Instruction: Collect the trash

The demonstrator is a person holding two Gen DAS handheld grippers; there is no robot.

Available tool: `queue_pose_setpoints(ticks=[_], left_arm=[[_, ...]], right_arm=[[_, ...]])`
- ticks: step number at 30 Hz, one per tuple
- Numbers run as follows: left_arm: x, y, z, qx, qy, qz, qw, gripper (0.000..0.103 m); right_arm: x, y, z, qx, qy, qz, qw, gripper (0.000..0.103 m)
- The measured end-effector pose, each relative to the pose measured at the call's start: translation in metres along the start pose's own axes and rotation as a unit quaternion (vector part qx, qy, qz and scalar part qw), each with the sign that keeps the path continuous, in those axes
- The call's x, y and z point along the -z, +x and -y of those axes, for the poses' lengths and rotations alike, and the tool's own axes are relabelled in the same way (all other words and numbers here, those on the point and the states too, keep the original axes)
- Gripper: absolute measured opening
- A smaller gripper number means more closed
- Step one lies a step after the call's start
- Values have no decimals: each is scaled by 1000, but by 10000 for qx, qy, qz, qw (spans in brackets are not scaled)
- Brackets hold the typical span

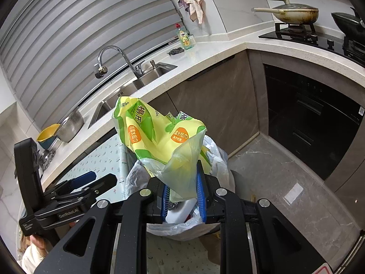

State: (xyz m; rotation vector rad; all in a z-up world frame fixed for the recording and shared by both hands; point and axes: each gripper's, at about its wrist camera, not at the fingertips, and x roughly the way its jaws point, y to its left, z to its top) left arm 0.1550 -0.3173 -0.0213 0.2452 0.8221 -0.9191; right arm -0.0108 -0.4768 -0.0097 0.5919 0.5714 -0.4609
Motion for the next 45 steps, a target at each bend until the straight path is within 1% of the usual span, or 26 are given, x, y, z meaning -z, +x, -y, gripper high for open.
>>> queue_pose_setpoints(ticks=[7,11,18,25,28,29,30,32,34,38,40,41,43,45], left_arm=[[4,-17,-29,-257,-370,99,9989,88],[7,-27,-39,-314,-563,127,9978,88],[13,-40,-49,-421,-718,177,9964,88],[19,-45,-55,-516,-723,181,9959,88],[21,-47,-58,-531,-747,174,9956,88],[22,-48,-59,-538,-761,171,9955,88],[22,-48,-60,-545,-777,167,9953,88],[23,-50,-62,-556,-816,168,9950,88],[24,-51,-63,-558,-854,156,9947,91],[27,-55,-64,-586,-893,164,9941,91],[29,-58,-63,-583,-922,160,9939,92],[30,-60,-63,-589,-939,163,9937,92],[32,-65,-61,-638,-963,183,9931,95],[35,-71,-59,-697,-964,216,9927,95]], right_arm=[[0,10,-18,-107,-186,-47,9998,19],[0,11,-24,-119,-235,-63,9996,19],[-2,19,-29,-139,-220,-135,9996,21],[-2,35,-40,-131,-313,-217,9992,22],[-3,38,-43,-89,-287,-195,9994,27],[-3,39,-44,-74,-264,-183,9995,35],[-3,38,-44,-38,-230,-139,9996,47],[-4,36,-46,-16,-208,-74,9998,56],[-4,35,-48,-48,-215,-89,9997,56],[-5,27,-57,-51,-370,-68,9993,57],[-4,20,-64,-13,-514,-29,9987,59],[-3,16,-67,8,-583,-7,9983,62],[-2,7,-73,-3,-715,31,9974,65],[0,-2,-79,6,-836,46,9965,69]])
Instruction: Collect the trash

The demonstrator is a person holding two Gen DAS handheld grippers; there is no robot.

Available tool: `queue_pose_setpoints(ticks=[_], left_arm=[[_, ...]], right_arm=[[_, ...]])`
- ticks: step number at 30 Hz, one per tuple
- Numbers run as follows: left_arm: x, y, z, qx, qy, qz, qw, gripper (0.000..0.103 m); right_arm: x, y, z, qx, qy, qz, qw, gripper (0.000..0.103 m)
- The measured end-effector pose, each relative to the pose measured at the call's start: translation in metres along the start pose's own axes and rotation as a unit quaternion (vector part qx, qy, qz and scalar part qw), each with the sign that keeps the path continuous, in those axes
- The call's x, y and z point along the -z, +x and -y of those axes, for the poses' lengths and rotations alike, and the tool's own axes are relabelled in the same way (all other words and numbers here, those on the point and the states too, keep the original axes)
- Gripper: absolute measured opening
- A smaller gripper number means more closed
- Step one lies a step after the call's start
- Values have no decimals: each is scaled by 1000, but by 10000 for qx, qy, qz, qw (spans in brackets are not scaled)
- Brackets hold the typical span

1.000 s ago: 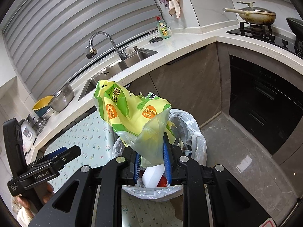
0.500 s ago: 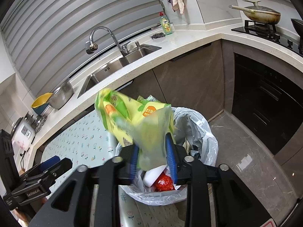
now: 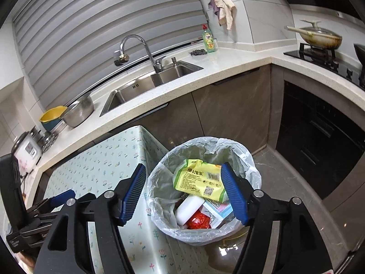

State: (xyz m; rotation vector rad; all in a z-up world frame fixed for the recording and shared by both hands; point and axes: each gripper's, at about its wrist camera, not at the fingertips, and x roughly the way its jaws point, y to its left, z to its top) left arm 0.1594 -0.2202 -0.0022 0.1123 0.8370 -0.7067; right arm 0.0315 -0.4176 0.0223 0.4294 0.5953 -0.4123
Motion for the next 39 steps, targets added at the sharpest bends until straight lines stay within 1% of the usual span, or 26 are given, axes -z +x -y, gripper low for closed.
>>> queue_pose_setpoints(ticks=[5,7,9,13,15,17,21,30,39], left_arm=[[7,-17,3,-170,61,38,9998,96],[11,-21,5,-222,75,11,9997,96],[15,-26,7,-288,94,-28,9995,96],[25,-35,11,-434,168,-44,9989,96],[30,-38,12,-516,169,-68,9985,96],[34,-40,13,-585,138,-83,9982,96],[43,-47,16,-736,95,-22,9972,96],[59,-59,23,-1032,31,70,9946,96],[76,-67,29,-1270,64,123,9918,96]], right_arm=[[3,-21,-12,123,-287,-20,9995,77],[5,-28,-15,127,-354,-63,9993,79],[8,-35,-19,167,-418,-68,9990,83],[16,-47,-24,236,-603,-57,9979,85],[19,-50,-24,165,-678,-141,9975,92],[23,-53,-23,142,-635,-164,9977,97],[31,-56,-21,132,-623,-221,9977,97],[51,-65,-20,341,-866,-224,9954,97],[71,-72,-19,259,-836,-231,9959,97]])
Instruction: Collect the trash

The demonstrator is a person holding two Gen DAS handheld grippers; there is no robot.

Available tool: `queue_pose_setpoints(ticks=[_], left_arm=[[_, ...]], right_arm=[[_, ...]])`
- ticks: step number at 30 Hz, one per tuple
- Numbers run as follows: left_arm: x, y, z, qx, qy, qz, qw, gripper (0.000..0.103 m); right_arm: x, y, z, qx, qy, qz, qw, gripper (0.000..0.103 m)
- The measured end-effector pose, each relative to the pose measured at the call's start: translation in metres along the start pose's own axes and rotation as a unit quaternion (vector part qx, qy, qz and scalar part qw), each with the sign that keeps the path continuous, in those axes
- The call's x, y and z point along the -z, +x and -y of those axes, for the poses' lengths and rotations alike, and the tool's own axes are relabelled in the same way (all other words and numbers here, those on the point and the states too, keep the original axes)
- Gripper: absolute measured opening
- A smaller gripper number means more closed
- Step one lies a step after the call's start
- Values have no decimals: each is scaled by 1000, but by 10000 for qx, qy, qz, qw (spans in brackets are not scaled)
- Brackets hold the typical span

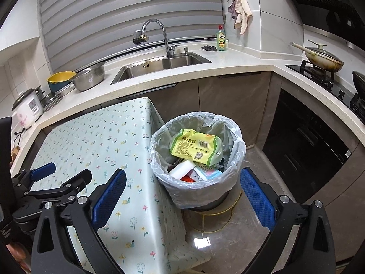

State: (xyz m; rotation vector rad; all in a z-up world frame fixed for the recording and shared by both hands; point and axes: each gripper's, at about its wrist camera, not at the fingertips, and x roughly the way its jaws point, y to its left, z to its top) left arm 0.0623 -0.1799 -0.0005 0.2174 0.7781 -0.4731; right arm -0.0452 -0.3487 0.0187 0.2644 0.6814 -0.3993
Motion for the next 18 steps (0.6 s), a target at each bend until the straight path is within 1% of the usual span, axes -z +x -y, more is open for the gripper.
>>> queue_pose_setpoints(ticks=[4,12,18], left_arm=[[7,-2,1,-76,6,-35,10000,96],[19,-4,3,-210,35,-55,9998,96],[24,-3,2,-236,-9,-116,9997,96]], right_arm=[[7,-1,-2,13,-76,25,10000,97],[17,0,1,-97,50,-83,9999,97],[24,-1,-1,4,-36,-73,10000,97]])
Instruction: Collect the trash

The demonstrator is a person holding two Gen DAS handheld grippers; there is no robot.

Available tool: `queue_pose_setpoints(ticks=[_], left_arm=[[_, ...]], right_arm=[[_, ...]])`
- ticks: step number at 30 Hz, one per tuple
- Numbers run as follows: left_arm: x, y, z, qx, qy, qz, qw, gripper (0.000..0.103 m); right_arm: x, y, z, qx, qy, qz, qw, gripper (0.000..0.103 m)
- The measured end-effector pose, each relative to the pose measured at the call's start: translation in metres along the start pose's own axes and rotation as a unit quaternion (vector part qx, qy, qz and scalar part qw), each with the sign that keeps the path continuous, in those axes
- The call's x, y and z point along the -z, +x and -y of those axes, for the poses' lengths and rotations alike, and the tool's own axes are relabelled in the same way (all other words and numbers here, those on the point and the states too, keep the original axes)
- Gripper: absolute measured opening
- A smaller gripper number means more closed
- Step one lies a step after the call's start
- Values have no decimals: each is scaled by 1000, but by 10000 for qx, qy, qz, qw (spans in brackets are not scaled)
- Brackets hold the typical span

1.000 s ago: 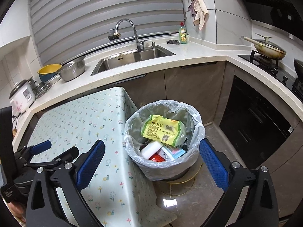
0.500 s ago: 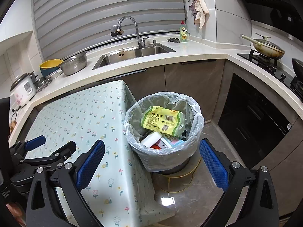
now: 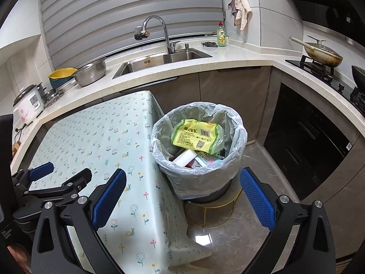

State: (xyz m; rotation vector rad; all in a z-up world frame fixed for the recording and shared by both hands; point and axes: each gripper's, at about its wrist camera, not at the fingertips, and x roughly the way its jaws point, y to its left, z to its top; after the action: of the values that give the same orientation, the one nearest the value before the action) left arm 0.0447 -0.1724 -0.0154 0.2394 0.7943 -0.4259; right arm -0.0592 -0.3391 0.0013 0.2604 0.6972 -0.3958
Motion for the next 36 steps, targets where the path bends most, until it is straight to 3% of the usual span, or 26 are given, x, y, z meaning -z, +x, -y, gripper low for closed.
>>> queue_pose_setpoints(ticks=[36], left_arm=[[13,6,1,-91,-22,-108,9999,96]], right_arm=[[17,9,-8,-56,-164,-28,9998,97]])
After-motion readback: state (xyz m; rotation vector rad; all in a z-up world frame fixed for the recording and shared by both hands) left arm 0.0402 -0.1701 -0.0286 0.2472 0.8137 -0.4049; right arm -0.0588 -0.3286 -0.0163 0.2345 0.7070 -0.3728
